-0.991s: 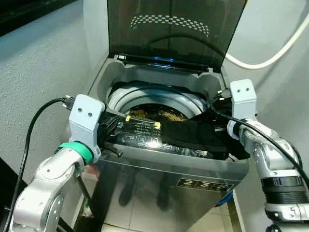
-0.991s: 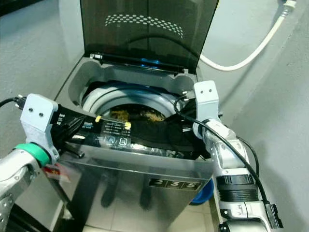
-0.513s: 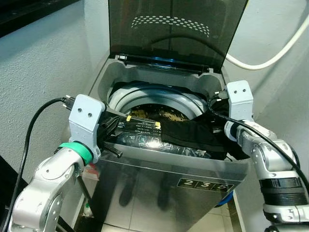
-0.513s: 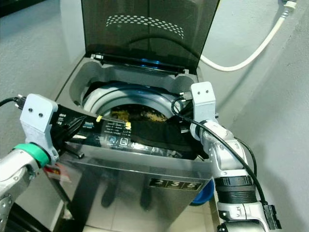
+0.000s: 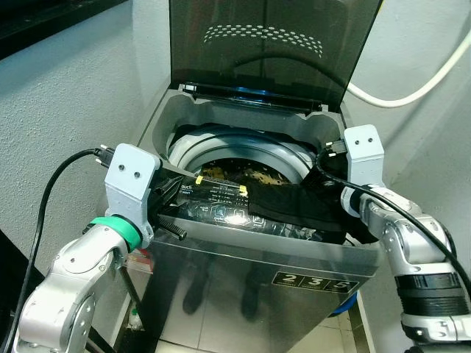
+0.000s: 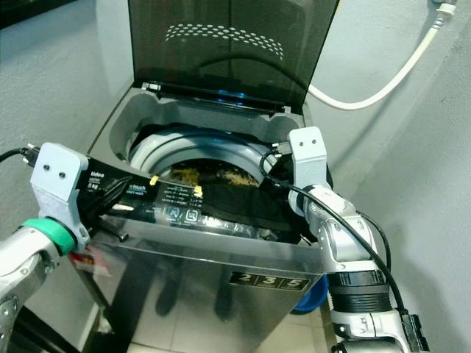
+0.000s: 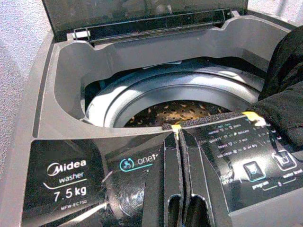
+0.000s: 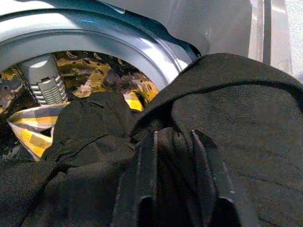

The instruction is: Clothes washing

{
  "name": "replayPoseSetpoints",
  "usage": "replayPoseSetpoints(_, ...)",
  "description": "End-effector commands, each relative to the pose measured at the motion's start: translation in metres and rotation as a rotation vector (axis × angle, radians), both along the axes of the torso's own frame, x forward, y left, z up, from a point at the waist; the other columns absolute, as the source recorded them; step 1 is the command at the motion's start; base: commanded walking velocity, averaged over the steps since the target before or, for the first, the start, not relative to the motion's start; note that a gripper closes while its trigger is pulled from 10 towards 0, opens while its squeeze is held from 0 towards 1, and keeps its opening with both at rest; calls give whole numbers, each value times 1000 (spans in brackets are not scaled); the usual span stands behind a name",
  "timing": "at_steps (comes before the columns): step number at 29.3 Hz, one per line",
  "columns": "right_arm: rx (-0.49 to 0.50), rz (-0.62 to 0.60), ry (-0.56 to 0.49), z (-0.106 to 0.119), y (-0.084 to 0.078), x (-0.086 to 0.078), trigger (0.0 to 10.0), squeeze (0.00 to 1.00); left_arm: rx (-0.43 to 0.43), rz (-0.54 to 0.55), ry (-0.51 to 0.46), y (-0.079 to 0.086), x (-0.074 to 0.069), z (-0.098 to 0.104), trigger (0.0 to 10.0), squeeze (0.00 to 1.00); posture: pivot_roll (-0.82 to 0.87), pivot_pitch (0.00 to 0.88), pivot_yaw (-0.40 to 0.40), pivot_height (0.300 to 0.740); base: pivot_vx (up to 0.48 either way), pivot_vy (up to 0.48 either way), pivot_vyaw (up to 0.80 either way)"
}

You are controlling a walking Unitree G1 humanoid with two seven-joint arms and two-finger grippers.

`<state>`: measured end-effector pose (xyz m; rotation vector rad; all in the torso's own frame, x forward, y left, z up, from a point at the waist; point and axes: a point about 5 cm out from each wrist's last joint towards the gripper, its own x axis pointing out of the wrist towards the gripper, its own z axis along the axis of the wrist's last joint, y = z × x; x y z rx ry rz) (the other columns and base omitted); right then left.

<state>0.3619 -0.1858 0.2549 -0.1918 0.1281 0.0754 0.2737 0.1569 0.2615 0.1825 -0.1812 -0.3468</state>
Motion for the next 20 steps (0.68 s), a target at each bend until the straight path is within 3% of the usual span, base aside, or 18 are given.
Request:
replayPoseSetpoints(1, -2, -7, 53, -11, -3, -2, 0, 0, 3, -9, 18, -1, -1, -3, 10000, 0, 46, 90, -10, 740, 0, 0, 0)
replayPoseSetpoints(8, -1, 1, 48, -10, -1, -1, 0, 0, 1, -9, 17, -1, -1, -3, 10000, 0, 46, 91, -12, 740, 0, 0, 0)
replayPoseSetpoints(11, 17, 35, 23, -4, 10, 3, 0, 0, 0, -4, 15, 0, 0, -2, 10000, 0, 46, 93, -10, 740, 0, 0, 0)
replayPoseSetpoints(12, 48, 81, 0, 2, 23, 5, 0, 0, -2, -2, 12, 0, 0, -2, 10000, 0, 46, 94, -9, 740, 0, 0, 0)
replayPoseSetpoints(13, 48, 81, 0, 2, 23, 5, 0, 0, -2, -2, 12, 0, 0, -2, 10000, 0, 46, 94, -9, 740, 0, 0, 0)
replayPoseSetpoints(15, 138, 174, -28, 12, 46, 6, 0, 0, -2, 0, 9, 0, 1, -1, 10000, 0, 47, 96, -8, 740, 0, 0, 0)
replayPoseSetpoints(18, 393, 405, -103, 44, 91, -2, 0, 0, -3, 0, 6, 0, 1, 1, 10000, 0, 50, 96, -7, 740, 0, 0, 0)
replayPoseSetpoints(20, 393, 405, -103, 44, 91, -2, 0, 0, -3, 0, 6, 0, 1, 1, 10000, 0, 50, 96, -7, 740, 0, 0, 0)
